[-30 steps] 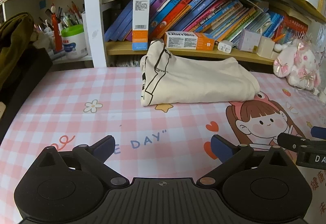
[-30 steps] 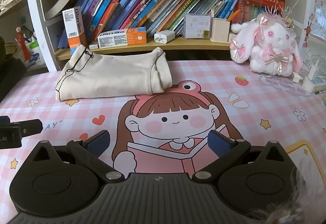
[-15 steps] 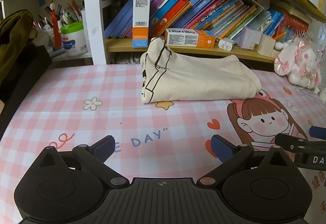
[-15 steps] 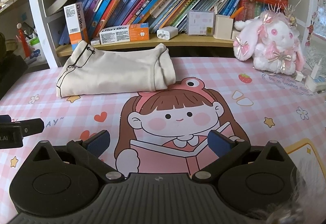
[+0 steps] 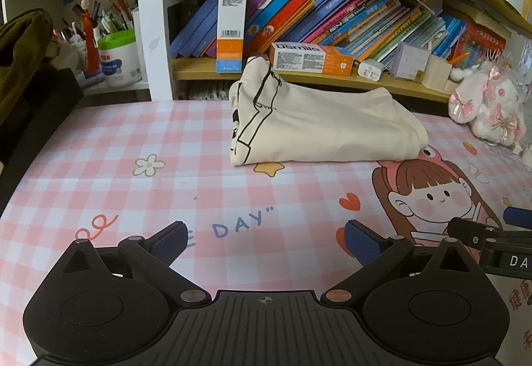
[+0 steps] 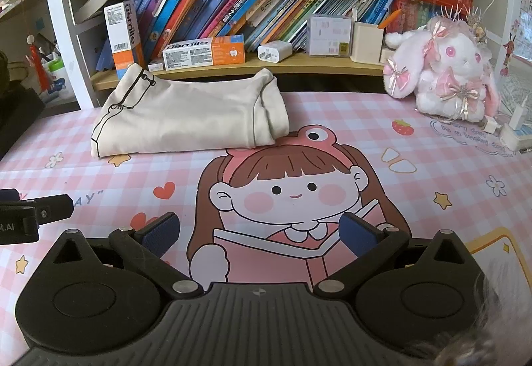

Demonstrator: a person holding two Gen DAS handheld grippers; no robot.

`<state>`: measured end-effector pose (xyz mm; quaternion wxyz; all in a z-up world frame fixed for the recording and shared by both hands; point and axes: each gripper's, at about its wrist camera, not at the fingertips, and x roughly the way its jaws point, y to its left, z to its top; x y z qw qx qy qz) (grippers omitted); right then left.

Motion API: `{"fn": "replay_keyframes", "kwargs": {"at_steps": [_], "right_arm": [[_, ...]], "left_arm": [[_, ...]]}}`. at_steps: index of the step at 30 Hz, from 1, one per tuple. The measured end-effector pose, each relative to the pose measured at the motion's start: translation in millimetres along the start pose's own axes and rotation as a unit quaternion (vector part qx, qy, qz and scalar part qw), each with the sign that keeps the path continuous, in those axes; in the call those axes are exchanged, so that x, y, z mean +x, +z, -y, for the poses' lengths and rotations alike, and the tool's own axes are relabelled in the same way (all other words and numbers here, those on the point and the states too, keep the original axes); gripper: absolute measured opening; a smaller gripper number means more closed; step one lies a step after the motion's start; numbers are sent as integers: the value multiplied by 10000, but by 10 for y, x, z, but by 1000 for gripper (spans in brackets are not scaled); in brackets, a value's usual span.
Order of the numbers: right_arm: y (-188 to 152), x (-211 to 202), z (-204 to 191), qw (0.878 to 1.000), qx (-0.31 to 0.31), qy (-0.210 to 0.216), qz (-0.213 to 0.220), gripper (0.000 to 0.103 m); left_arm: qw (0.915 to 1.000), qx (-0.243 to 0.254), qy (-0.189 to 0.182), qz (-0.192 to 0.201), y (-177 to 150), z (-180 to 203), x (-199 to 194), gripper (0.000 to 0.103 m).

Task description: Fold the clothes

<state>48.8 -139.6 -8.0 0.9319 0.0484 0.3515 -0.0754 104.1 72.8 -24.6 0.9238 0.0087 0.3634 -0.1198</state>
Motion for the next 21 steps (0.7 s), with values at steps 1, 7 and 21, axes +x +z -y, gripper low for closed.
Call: {"fn": "replay_keyframes", "kwargs": {"at_steps": [1, 7, 21], "right_arm": [[2, 2, -2, 10000, 0, -4, -1, 103], [4, 13, -12, 10000, -5, -11, 1, 103], [11, 11, -32, 10000, 59, -44, 2, 103]], "left_arm": [[10000, -1, -9, -3, 2, -1, 4, 101], [10000, -6, -50, -15, 13, -11, 22, 101], [9999, 42, -144, -15, 26, -13, 26, 101]]}}
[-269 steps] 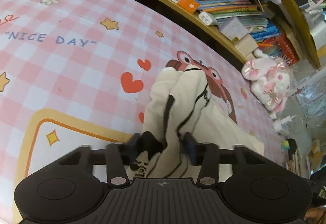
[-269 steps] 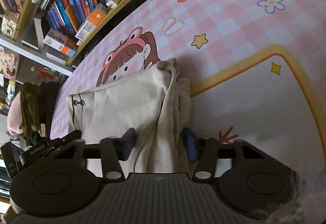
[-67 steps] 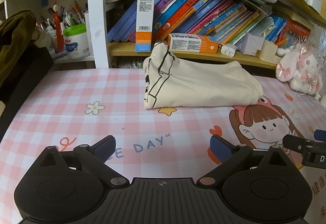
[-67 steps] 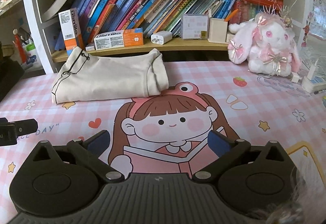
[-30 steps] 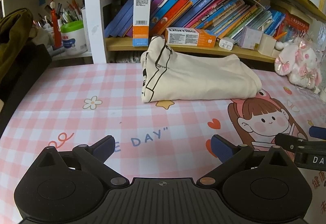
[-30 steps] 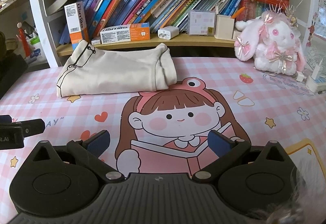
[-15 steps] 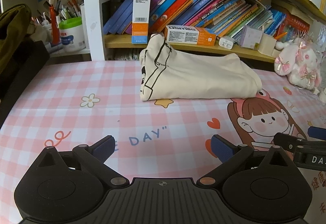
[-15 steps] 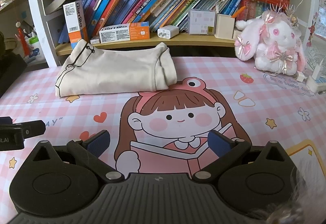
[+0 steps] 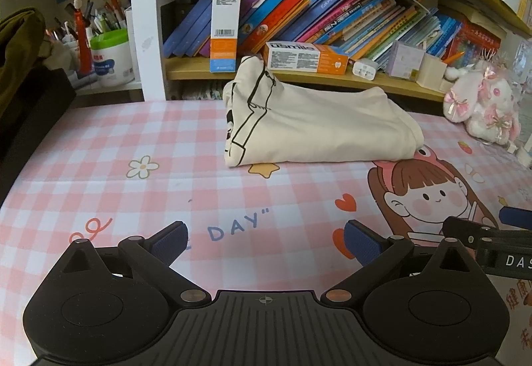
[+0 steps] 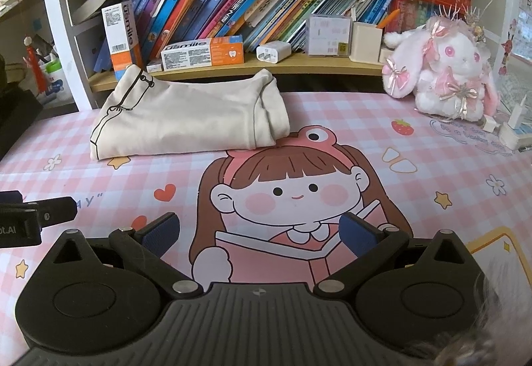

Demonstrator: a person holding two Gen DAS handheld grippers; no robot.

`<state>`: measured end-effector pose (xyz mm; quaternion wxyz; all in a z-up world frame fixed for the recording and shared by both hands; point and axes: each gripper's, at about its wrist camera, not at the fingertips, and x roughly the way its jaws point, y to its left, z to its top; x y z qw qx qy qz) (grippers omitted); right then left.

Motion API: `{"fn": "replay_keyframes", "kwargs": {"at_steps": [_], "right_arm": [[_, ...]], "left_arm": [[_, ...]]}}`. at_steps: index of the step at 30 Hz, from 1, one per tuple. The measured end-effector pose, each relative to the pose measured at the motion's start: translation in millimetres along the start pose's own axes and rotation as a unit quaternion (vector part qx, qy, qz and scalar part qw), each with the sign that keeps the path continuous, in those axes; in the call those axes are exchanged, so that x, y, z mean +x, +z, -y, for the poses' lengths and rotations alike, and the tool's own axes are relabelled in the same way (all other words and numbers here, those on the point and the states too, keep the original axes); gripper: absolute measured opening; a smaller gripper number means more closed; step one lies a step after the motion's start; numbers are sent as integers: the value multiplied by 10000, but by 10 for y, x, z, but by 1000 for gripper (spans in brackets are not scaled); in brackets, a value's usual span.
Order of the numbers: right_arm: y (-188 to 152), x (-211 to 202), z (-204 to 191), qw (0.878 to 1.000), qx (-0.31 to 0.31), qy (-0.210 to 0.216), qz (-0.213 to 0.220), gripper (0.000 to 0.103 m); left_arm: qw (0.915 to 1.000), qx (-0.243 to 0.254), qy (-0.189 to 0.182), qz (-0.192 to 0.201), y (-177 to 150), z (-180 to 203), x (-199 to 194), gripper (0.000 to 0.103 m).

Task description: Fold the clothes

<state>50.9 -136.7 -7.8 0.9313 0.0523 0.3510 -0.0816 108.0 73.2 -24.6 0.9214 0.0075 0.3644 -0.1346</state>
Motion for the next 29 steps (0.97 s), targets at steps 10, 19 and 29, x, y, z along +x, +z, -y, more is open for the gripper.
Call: {"fn": "replay_keyframes", "kwargs": {"at_steps": [10, 19, 29], "right_arm": [[10, -5, 0, 10000, 15, -2, 16, 103], [11, -4, 7, 10000, 43, 3, 8, 103], [10, 10, 19, 10000, 70, 37, -29, 103]], "left_arm": [[10000, 10, -20, -3, 8, 7, 0, 101], [10000, 31, -45, -15, 3, 29, -2, 101], [9999, 96, 6, 50, 3, 39, -15, 101]]}}
